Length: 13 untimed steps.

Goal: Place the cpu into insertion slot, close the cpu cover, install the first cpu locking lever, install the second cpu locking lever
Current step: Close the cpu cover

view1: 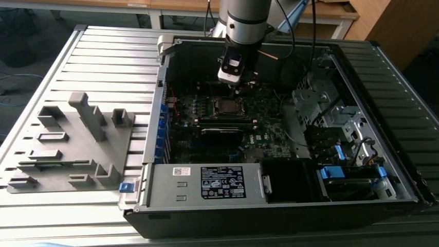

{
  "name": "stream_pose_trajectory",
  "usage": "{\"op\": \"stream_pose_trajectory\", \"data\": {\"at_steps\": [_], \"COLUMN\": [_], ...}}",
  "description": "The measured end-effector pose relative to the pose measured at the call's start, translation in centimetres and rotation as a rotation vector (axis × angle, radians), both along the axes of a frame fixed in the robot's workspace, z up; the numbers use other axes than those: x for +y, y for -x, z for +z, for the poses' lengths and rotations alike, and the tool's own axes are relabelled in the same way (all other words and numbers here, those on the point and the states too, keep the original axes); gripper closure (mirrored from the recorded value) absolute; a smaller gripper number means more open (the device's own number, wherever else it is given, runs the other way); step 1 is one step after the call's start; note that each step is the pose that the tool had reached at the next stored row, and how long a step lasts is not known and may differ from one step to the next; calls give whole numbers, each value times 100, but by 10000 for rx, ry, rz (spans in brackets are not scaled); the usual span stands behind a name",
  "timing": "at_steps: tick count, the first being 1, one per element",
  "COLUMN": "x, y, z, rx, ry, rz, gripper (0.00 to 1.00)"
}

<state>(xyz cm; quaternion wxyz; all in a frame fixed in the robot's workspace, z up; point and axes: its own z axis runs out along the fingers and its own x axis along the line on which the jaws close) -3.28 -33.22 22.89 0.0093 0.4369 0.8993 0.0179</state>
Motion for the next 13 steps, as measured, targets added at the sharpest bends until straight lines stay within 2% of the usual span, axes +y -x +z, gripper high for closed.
{"op": "stream_pose_trajectory", "data": {"at_steps": [13], "x": [0], "y": [0], "z": [-6], "rx": [0], "ry": [0], "rz": [1904], "gripper": [89]}}
